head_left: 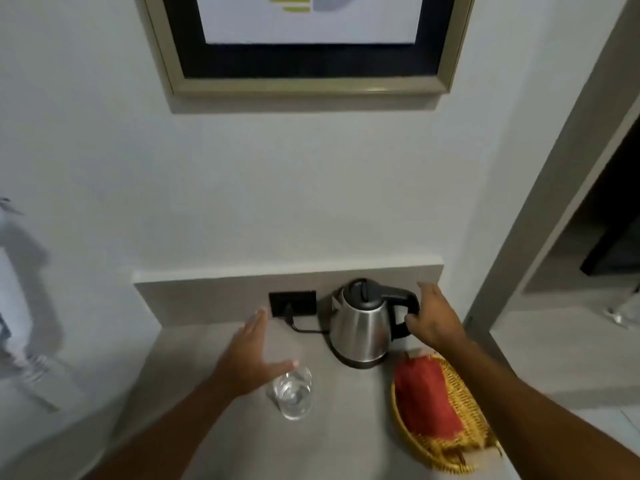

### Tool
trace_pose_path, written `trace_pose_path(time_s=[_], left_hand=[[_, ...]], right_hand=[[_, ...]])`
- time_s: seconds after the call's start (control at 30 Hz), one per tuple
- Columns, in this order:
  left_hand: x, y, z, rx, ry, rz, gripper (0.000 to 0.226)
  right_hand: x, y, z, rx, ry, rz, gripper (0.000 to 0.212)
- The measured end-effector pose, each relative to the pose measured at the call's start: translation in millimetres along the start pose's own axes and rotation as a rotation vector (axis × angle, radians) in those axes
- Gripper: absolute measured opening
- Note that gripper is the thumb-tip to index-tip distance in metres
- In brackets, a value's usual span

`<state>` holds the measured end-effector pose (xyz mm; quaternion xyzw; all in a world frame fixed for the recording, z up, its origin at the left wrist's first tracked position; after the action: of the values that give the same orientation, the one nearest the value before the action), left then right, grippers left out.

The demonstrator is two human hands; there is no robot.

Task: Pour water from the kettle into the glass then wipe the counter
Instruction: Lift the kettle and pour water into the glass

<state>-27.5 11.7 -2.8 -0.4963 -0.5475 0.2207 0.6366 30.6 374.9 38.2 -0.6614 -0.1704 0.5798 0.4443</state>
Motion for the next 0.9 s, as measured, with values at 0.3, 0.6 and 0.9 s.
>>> trace_pose_path(time_s=[0.3,0.6,0.9], left_hand=[[-40.0,89.4,-37.8,0.007,-0.148,-0.361,0.107],[-37.7,118.1,-32.7,0.065,-0.265,-0.547,0.083],[-35.2,116.6,-35.0,0.047,-0.282,-0.545,0.076]], right_hand=[[19.0,38.7,23.3,0.094,0.296,0.37,0.046],[15.6,50.9,42.2,0.106,0.409,0.403,0.031],[-47.2,35.4,32.9,0.036,0.063,0.23,0.027]])
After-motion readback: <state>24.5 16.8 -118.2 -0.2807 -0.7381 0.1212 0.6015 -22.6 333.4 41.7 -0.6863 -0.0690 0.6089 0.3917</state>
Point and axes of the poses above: each hand's wrist, its own z-axis towards the middle knuckle, its own y-axis out of the palm, x = y × z, the point moved 3 cm from there along z, towards the middle knuckle, and after that the axes turned 7 degrees about z, right-handed, at the moved point
